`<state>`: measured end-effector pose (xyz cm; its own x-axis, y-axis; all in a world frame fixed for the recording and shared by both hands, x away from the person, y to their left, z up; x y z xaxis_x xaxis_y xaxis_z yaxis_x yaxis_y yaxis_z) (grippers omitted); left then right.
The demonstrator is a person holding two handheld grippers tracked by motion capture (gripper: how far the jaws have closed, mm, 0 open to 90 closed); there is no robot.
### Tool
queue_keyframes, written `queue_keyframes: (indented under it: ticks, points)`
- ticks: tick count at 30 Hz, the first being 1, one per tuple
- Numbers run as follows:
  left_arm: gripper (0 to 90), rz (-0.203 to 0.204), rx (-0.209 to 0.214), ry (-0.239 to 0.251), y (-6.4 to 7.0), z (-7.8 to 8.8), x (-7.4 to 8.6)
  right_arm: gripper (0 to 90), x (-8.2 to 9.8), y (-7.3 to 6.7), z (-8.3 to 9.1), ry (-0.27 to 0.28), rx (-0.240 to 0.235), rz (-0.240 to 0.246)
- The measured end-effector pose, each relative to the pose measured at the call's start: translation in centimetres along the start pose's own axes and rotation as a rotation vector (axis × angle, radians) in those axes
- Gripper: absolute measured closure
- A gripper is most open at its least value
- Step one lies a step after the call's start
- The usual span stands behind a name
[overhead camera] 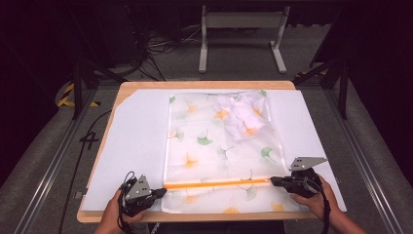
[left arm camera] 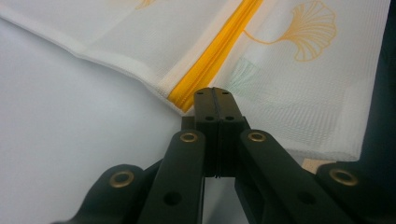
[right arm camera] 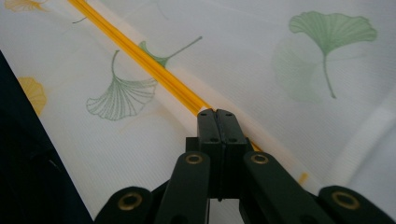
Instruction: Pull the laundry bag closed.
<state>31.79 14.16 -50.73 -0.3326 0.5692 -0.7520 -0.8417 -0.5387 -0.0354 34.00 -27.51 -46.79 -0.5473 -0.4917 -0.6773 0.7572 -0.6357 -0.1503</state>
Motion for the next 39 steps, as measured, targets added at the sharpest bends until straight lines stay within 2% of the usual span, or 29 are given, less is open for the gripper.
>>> queue_keyframes:
  ticks: [5, 9, 11, 14, 24, 29, 33, 35, 39]
  points:
    - [90.0, 0.002, 0.002, -0.001, 0.0, 0.0, 0.0, 90.0, 0.8, 1.2, 1.5, 0.005, 0.032, -0.019]
    - [90.0, 0.005, 0.005, -0.001, 0.0, 0.0, 0.0, 90.0, 2.0, 2.6, 2.8, 0.008, 0.062, -0.064]
    - [90.0, 0.007, 0.006, 0.0, -0.1, 0.0, 0.0, 90.0, 2.3, 2.8, 3.1, 0.023, 0.052, -0.08]
    - [90.0, 0.008, 0.005, 0.0, 0.0, 0.0, 0.0, 90.0, 2.4, 2.7, 3.1, 0.023, 0.057, -0.068]
    - [90.0, 0.006, 0.002, 0.002, 0.0, 0.0, 0.0, 90.0, 2.5, 2.7, 3.1, 0.029, 0.048, -0.077]
    - [90.0, 0.003, -0.002, -0.005, 0.0, 0.0, 0.0, 90.0, 2.6, 2.6, 2.9, 0.026, 0.055, -0.057]
    - [90.0, 0.004, -0.012, -0.009, 0.0, 0.0, -0.1, 90.0, 2.7, 2.6, 3.0, 0.035, 0.043, -0.042]
    - [90.0, 0.001, -0.013, -0.009, 0.1, 0.1, -0.1, 90.0, 2.7, 2.5, 3.0, 0.041, 0.044, -0.021]
    - [90.0, 0.009, -0.015, -0.006, 0.0, 0.2, -0.1, 90.0, 2.7, 2.5, 2.9, 0.059, 0.044, -0.021]
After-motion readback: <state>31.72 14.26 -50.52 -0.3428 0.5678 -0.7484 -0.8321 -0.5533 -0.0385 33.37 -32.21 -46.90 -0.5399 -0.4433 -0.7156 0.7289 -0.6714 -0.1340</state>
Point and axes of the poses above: each handheld gripper's, and its own axes: z roughly backward along the jaws, x roughly out of its underside, y roughly to its right, the point moved 7 cm from there along -z, roughly forward along the jaws, and after that the axes turned 3 degrees about -x, right-handed, at the moved point
